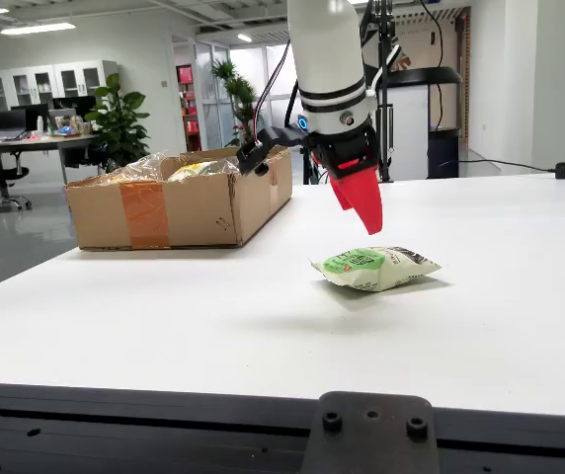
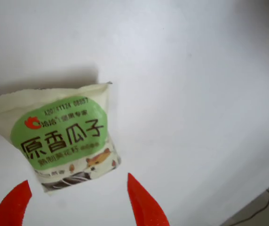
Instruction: Grasp a snack and put it in the bin.
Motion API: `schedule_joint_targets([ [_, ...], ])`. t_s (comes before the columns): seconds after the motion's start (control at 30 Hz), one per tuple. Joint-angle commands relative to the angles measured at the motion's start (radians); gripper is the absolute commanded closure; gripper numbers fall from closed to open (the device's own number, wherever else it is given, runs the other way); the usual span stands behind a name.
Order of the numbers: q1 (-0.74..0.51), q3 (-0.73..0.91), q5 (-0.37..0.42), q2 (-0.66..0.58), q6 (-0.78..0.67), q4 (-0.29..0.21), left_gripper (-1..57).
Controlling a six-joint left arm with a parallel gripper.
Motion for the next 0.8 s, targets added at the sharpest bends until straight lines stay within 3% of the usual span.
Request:
schedule_joint_targets([
  [0.03,-0.004,-0.005,-0.001,0.012,0.001,-0.006,15.9],
  [0.8,-0.017,-0.065,-0.001,0.082,0.001,-0.017,13.5],
])
